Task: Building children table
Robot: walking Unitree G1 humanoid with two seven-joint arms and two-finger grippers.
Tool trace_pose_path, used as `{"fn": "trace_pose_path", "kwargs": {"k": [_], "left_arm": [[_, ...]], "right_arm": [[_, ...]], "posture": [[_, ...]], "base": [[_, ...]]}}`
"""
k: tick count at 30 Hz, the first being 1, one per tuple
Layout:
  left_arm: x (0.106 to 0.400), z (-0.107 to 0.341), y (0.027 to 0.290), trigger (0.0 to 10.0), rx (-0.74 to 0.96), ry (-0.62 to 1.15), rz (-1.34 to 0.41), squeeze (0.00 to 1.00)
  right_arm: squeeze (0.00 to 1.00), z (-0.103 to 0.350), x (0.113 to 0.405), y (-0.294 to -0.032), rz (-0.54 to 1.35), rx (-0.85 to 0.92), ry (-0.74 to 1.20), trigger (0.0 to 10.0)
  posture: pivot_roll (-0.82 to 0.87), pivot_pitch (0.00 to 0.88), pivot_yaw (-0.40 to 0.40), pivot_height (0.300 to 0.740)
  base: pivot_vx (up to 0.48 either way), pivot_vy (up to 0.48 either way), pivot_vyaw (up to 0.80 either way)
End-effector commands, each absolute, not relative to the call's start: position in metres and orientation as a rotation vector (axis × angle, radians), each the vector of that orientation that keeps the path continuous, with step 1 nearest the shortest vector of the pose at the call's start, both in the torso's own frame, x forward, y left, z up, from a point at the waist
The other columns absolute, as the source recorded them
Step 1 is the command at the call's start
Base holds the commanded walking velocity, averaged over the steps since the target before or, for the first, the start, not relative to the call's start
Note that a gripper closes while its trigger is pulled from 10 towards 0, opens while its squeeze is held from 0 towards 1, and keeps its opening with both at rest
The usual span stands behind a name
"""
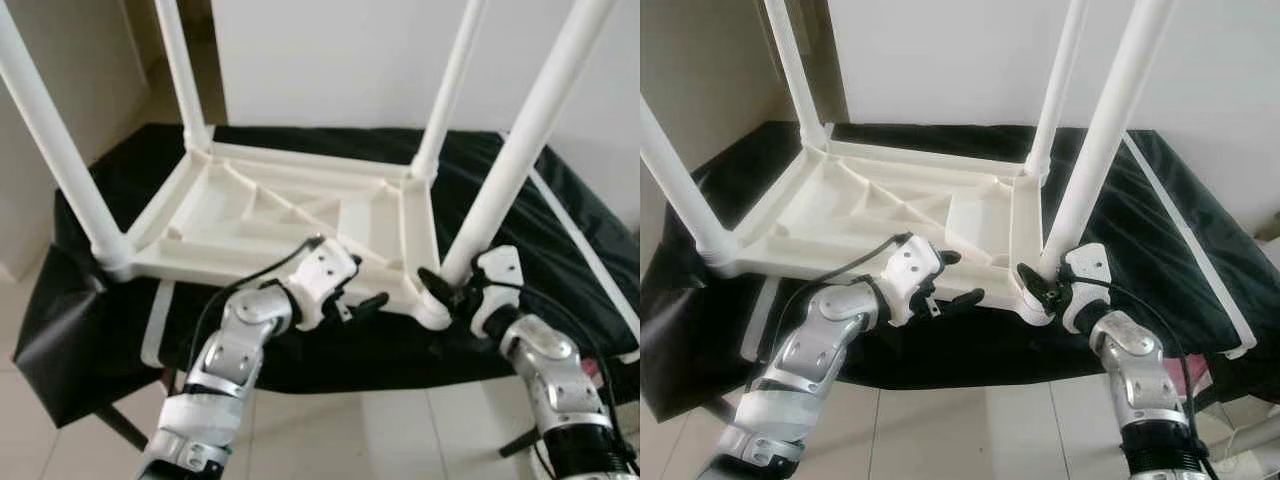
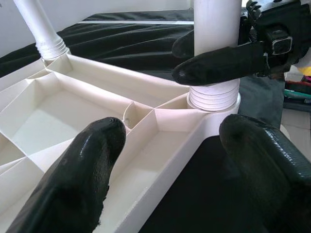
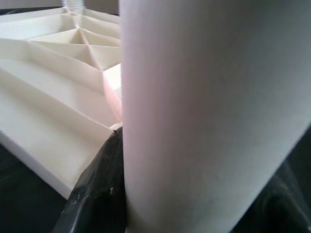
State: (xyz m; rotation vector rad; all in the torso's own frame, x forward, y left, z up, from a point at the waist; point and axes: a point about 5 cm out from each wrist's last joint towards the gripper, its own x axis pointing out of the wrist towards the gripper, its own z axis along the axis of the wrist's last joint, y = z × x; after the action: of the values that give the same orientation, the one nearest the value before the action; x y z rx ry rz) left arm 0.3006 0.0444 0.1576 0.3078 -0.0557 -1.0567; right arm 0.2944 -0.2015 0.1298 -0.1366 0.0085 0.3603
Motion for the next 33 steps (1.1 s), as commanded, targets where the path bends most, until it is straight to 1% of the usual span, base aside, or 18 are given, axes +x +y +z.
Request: {"fn": "trace_pose_path", "kwargs": {"k": [1, 4, 7, 8, 10, 11, 15, 19, 20, 26, 33], "left_arm": [[0.301, 0.157, 0.045, 10.0, 0.307, -0.059, -1.009, 0.0], [0.301, 0.157, 0.045, 10.0, 0.308, -0.057, -1.009, 0.0], [0.301, 0.157, 0.046, 10.0, 0.305, -0.055, -1.003, 0.0], [0.301, 0.157, 0.046, 10.0, 0.304, -0.055, -1.003, 0.0], [0.301, 0.156, 0.046, 10.0, 0.306, -0.054, -1.003, 0.0], [0.301, 0.156, 0.046, 10.0, 0.308, -0.054, -1.004, 0.0], [0.301, 0.155, 0.047, 10.0, 0.316, -0.054, -1.004, 0.0], [0.301, 0.156, 0.047, 10.0, 0.34, -0.072, -0.996, 0.0], [0.301, 0.156, 0.046, 10.0, 0.355, -0.085, -0.982, 0.0], [0.3, 0.155, 0.044, 10.0, 0.372, -0.111, -0.953, 0.0], [0.301, 0.147, 0.047, 10.0, 0.434, -0.111, -0.878, 0.0]], "right_arm": [[0.0, 0.118, 0.291, -0.204, 0.295, -0.153, 0.081, 10.0], [0.0, 0.118, 0.29, -0.203, 0.239, -0.129, 0.082, 10.0], [0.0, 0.113, 0.286, -0.2, 0.125, -0.055, 0.09, 10.0], [0.0, 0.112, 0.286, -0.2, 0.115, -0.05, 0.093, 10.0], [0.0, 0.107, 0.284, -0.197, 0.033, -0.027, 0.1, 10.0], [0.0, 0.105, 0.282, -0.196, -0.006, -0.024, 0.1, 10.0], [0.0, 0.103, 0.279, -0.192, -0.061, -0.007, 0.104, 10.0], [0.0, 0.1, 0.277, -0.183, -0.17, -0.045, 0.098, 10.0], [0.0, 0.101, 0.277, -0.18, -0.193, -0.029, 0.094, 10.0], [0.0, 0.101, 0.277, -0.171, -0.251, 0.005, 0.086, 10.0], [0.0, 0.105, 0.274, -0.16, -0.252, 0.017, 0.057, 10.0]], "posture": [[-0.06, 0.0, -0.016, 0.74], [-0.06, 0.0, -0.017, 0.74], [-0.06, 0.0, -0.013, 0.74], [-0.06, 0.0, -0.013, 0.74], [-0.06, 0.0, -0.016, 0.74], [-0.06, 0.0, -0.017, 0.74], [-0.06, 0.0, -0.014, 0.74], [-0.05, 0.0, -0.026, 0.74], [-0.05, 0.0, -0.03, 0.74], [-0.04, 0.0, -0.039, 0.74], [-0.04, 0.0, -0.038, 0.74]], "base": [[0.0, 0.0, 0.0], [0.0, 0.0, 0.0], [0.0, 0.0, 0.0], [0.0, 0.0, 0.0], [0.0, 0.0, 0.0], [0.0, 0.0, 0.0], [0.0, 0.0, 0.0], [0.0, 0.0, 0.0], [0.0, 0.0, 0.0], [0.0, 0.0, 0.0], [0.0, 0.0, 0.0]]}}
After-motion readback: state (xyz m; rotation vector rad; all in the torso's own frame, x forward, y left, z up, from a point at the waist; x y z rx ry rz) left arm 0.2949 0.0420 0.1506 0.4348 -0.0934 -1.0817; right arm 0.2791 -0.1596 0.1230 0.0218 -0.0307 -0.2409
